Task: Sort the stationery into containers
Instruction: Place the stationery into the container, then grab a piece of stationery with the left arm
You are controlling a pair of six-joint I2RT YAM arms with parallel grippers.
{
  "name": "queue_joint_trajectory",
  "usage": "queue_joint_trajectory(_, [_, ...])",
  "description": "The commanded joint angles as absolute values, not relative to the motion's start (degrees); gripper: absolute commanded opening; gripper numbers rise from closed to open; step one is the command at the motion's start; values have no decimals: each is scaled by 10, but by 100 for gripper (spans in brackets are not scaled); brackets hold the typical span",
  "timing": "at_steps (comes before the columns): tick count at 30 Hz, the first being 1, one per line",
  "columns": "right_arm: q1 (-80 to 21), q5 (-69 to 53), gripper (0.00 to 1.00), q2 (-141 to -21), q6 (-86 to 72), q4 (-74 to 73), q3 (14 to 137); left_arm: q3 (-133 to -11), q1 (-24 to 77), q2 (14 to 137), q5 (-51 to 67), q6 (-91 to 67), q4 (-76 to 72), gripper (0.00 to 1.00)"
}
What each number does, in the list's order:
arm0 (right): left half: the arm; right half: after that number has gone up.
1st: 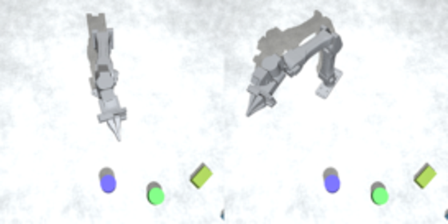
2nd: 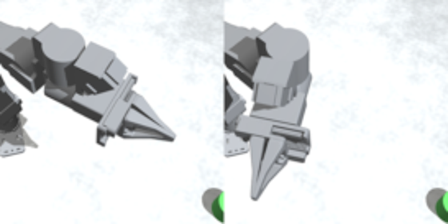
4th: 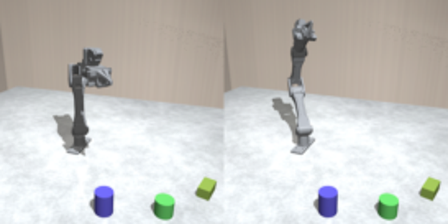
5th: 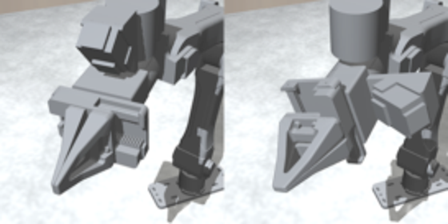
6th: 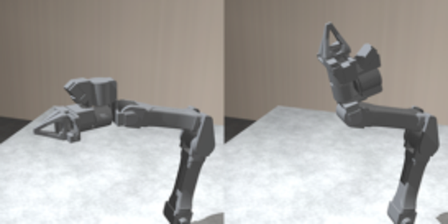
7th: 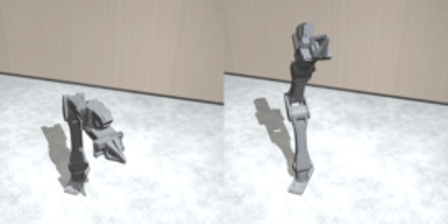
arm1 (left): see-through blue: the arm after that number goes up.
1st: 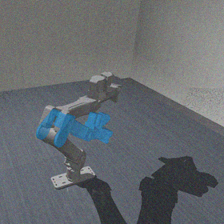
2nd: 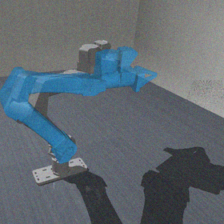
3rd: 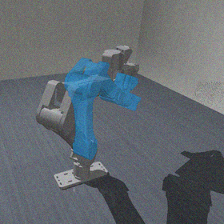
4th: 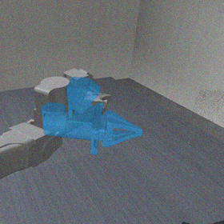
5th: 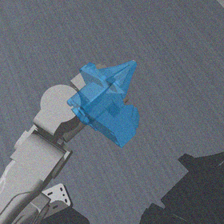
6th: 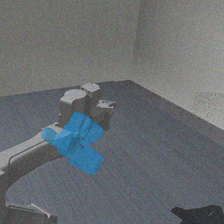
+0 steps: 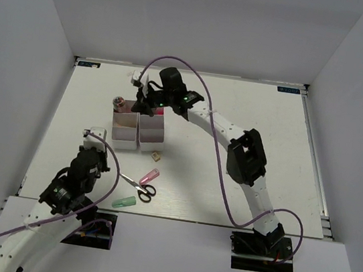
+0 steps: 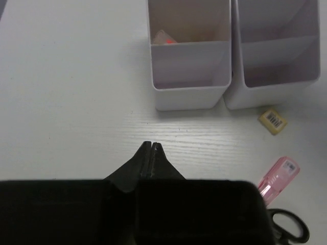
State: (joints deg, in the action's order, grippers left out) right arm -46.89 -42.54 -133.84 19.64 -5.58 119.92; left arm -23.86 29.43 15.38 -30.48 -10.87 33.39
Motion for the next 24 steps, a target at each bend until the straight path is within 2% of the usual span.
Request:
queue_joint_trajectory(1, [-466,-274,0,-1222,168,-178,1203,-258,292,201,-260,-153,347,0])
queue_joint_trajectory(3, [-463,-217,0,-1161,118,-238,1179,-279,293,254,-229,-232,363,0])
queue_joint_trajectory(4, [-460,-188,0,-1145,123,-283,1146,-292,291,268,-214,-252,379,3])
queue_joint_trajectory(5, [-454,-179,16,-1090,124,-294,1128,-299,292,282,-199,-297,383,6])
queue_joint_trajectory(6, [-450,-157,47,-1072,124,-301,1082,-314,291,321,-196,-343,401,11])
queue_joint_trajectory(7, [-444,-157,69,-1037,127,-331,1038,-323,292,333,-193,-381,405,20])
queue_joint_trajectory(8, [-439,-161,86,-1021,131,-342,1019,-328,296,351,-192,-397,408,33])
queue_joint_trajectory(9, [-423,-153,87,-989,127,-351,955,-330,299,365,-200,-446,408,44])
queue_joint_trajectory(10, [-418,-132,82,-957,119,-359,909,-330,307,369,-205,-461,410,53])
queue_joint_trajectory(11, [-412,-107,57,-942,111,-363,865,-330,320,380,-209,-473,409,60])
queue_joint_trajectory(12, [-394,-95,44,-904,91,-365,846,-330,327,385,-242,-489,412,72])
queue_joint_trajectory(13, [-388,-72,33,-893,77,-367,832,-330,362,403,-256,-535,415,75])
queue_joint_trajectory(15, [-367,-43,17,-871,41,-383,781,-328,387,417,-321,-591,415,80])
queue_joint_trajectory(18, [-345,-23,17,-866,4,-419,754,-353,454,474,-385,-637,415,80])
queue_joint_trajectory(19, [-331,-19,19,-865,-29,-424,751,-364,482,522,-415,-662,427,80])
queue_joint_trajectory(21, [-326,-17,31,-858,-42,-424,725,-417,533,581,-462,-704,466,82])
queue_joint_trajectory(22, [-316,-25,31,-842,-46,-417,716,-429,545,600,-509,-707,474,80])
queue_joint_trajectory(24, [-310,-33,31,-834,-54,-386,689,-468,572,662,-527,-752,499,78])
